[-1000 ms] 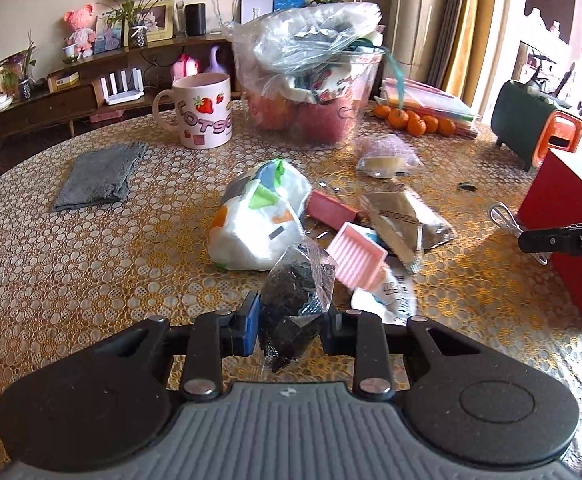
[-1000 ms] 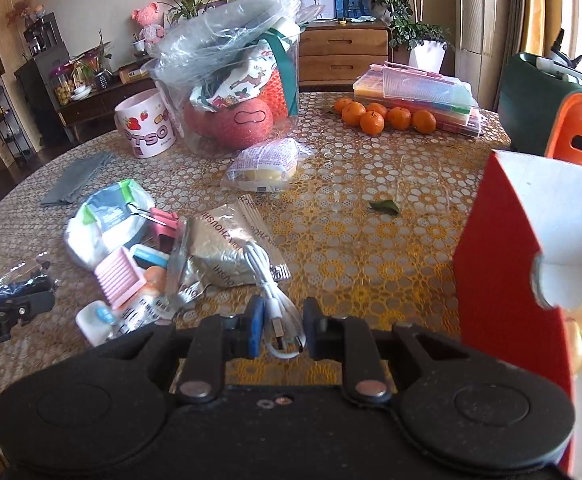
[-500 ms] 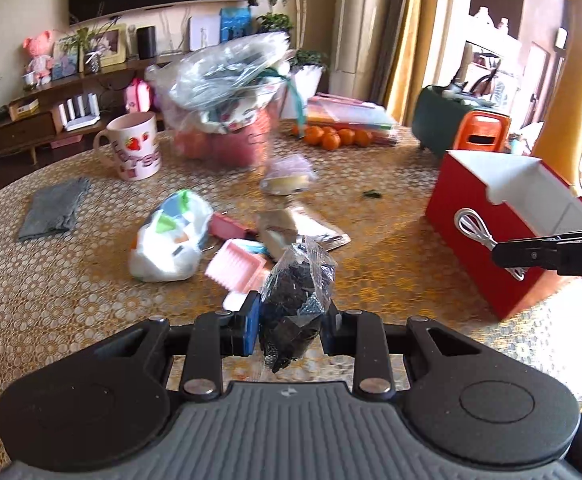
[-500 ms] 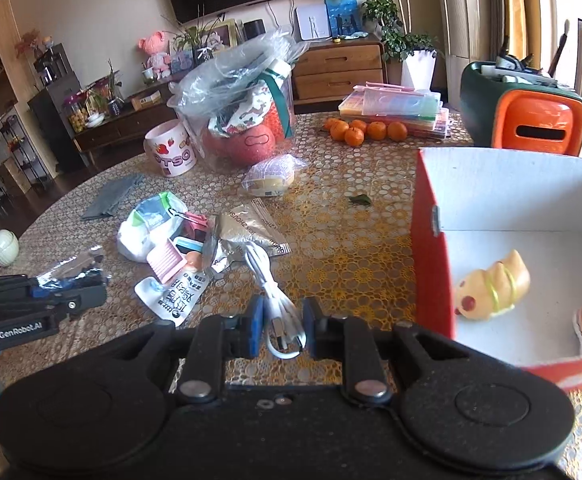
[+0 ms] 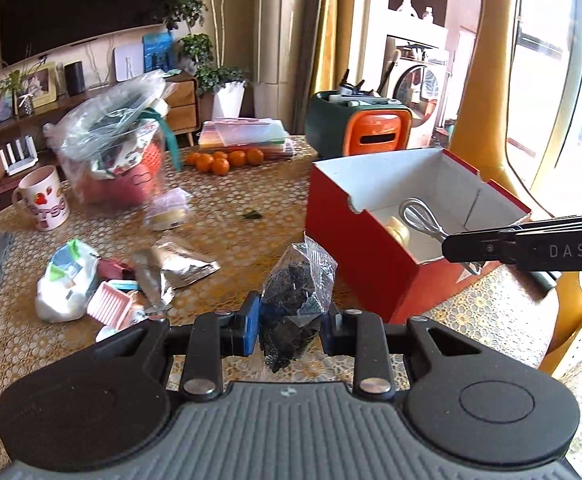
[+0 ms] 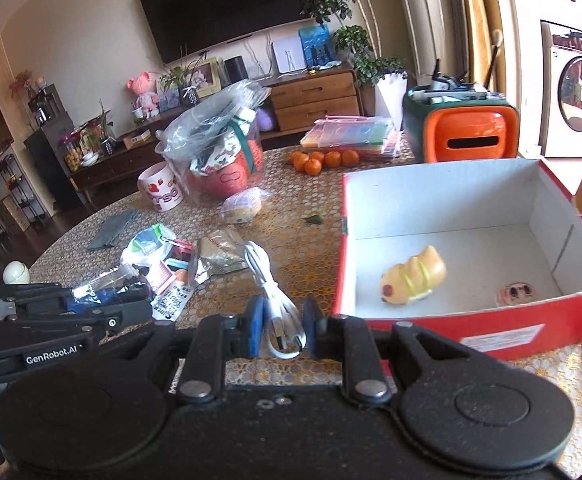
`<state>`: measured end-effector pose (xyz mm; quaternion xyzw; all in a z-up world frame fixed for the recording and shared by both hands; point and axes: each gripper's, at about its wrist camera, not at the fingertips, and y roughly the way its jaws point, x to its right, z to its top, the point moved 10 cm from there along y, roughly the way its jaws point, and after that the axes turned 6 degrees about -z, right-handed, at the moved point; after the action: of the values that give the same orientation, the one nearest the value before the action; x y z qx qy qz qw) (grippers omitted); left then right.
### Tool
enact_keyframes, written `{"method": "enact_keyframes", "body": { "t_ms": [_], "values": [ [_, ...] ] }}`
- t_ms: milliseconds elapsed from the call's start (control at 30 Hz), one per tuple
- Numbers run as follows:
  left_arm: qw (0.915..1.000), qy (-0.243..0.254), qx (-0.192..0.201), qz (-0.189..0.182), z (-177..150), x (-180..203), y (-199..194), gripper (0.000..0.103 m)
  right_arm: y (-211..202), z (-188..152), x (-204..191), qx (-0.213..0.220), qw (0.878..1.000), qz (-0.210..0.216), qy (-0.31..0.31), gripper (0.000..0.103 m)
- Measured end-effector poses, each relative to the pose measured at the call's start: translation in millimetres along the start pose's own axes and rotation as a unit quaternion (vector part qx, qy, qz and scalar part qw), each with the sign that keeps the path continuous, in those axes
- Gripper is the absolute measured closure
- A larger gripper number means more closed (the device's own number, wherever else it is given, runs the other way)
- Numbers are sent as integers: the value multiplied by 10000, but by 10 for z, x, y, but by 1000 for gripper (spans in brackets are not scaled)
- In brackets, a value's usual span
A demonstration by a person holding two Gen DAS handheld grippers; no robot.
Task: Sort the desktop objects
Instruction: 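Carry the black bag and white cable with both tools into the shoebox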
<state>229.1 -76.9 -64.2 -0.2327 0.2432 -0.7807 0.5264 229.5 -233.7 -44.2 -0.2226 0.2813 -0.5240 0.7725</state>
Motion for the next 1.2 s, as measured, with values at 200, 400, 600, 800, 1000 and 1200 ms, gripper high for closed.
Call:
{"method": "enact_keyframes", "body": {
  "t_ms": [200, 400, 600, 800, 1000, 1200],
  "values": [
    [9993, 289, -3, -249, 153, 460, 187, 75, -153, 32, 362, 99, 9997, -191, 129, 83],
    [9973, 586, -29, -432, 311, 834, 414, 75, -217, 81, 719, 190, 9986, -392, 286, 82],
    [9942, 877, -109, -614, 459, 1130, 672, 75, -173, 172, 1076, 277, 9968, -602, 445, 82],
    [9905, 1084, -387, -755, 571, 1306, 1015, 75, -59, 278, 1356, 335, 9952, -789, 480, 82],
    [9862, 1131, -778, -923, 650, 1399, 1360, 75, 118, 337, 1587, 290, 9940, -898, 551, 82],
    [9805, 1120, -1222, -1055, 712, 1466, 1712, 75, 337, 393, 1796, 157, 9932, -984, 607, 82]
  ]
}}
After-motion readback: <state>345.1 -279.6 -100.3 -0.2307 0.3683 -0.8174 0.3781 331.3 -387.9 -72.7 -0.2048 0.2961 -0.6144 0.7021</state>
